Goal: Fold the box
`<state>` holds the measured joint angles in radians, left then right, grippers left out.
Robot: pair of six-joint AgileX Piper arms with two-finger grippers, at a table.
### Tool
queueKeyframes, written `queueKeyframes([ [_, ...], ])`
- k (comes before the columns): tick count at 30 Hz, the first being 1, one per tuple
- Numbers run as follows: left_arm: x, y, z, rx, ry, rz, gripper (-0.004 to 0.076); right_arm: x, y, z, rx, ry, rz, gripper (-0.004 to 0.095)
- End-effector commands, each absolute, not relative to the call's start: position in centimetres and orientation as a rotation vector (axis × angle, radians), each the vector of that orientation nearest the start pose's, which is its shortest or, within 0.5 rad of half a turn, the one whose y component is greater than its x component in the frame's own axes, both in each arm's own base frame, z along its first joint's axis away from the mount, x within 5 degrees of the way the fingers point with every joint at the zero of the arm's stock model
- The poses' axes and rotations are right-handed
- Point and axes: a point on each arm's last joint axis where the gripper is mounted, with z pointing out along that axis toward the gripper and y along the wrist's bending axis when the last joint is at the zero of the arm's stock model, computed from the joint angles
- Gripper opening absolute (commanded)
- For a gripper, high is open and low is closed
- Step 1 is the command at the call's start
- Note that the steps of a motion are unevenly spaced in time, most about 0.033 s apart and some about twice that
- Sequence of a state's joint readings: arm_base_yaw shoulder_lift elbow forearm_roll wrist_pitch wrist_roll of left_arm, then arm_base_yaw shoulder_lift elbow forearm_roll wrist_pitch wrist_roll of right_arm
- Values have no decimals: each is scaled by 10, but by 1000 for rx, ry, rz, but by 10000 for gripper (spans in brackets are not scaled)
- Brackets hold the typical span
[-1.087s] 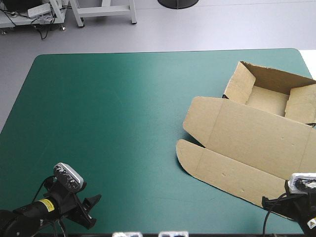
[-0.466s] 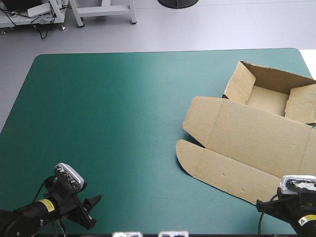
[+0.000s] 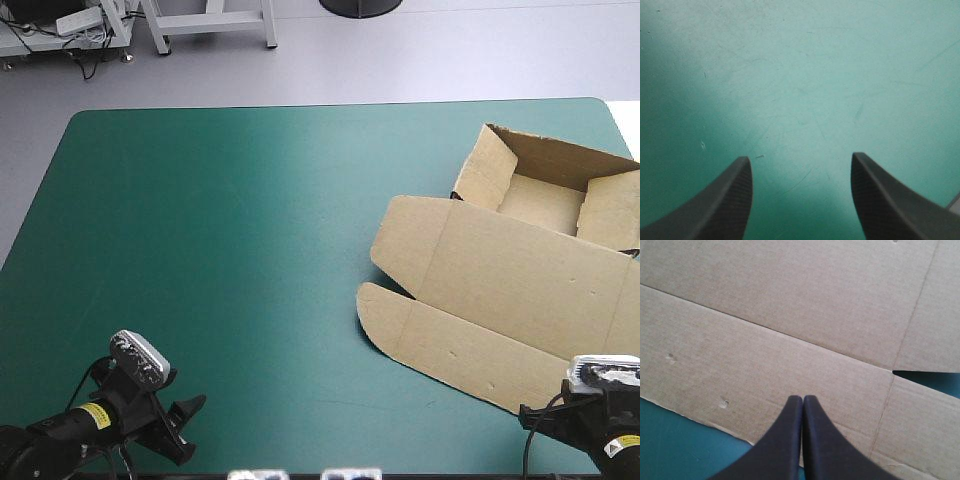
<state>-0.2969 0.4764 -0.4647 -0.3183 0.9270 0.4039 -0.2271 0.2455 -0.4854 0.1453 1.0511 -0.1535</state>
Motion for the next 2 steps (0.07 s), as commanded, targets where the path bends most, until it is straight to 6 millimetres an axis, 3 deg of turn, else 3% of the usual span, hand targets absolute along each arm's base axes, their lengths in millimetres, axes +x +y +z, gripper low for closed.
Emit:
queueKeyframes([
  [1,69,-47,274,672,2224,-376,419,39,3,282,91,2214,-21,-20],
  [2,69,-47,274,672,2224,-376,419,39,4,281,91,2223,-19,-20],
])
